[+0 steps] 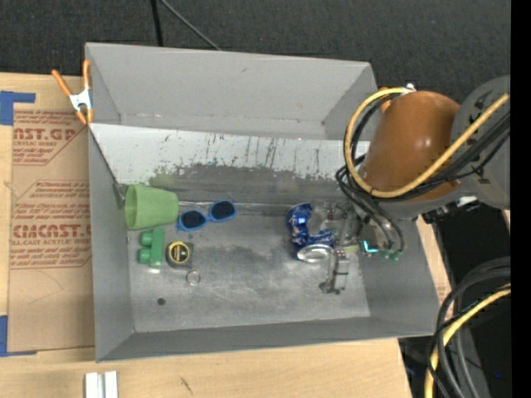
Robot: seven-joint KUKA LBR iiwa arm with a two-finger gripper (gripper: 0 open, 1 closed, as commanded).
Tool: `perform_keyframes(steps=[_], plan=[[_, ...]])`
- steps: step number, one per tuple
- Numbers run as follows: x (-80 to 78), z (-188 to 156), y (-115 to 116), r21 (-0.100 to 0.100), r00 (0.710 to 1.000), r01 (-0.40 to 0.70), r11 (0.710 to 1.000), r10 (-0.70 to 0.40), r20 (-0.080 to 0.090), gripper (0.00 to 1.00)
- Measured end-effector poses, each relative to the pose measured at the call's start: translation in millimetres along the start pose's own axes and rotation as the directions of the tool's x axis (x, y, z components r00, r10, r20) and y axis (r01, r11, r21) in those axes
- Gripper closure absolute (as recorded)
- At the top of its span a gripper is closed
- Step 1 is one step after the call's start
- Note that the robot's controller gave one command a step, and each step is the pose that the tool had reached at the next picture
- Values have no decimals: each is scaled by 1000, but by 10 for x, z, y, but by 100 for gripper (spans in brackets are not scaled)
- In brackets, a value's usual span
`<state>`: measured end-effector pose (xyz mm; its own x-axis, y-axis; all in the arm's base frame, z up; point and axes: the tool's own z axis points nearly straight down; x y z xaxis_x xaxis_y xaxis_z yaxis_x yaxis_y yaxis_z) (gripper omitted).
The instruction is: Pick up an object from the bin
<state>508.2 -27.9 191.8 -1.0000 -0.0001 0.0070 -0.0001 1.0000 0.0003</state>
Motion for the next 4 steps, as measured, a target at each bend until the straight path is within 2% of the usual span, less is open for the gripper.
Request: perform_keyframes(steps=[1, 2, 3, 4], plan=[[-534, 534, -209, 2, 995, 99, 995, -99, 7, 0], [-737, 1040, -242, -1, 999, 44, 999, -44, 29, 0], [-693, 1095, -243, -2, 999, 43, 999, -43, 11, 100], [-11, -17, -259, 1, 1000, 26, 1000, -26, 14, 100]])
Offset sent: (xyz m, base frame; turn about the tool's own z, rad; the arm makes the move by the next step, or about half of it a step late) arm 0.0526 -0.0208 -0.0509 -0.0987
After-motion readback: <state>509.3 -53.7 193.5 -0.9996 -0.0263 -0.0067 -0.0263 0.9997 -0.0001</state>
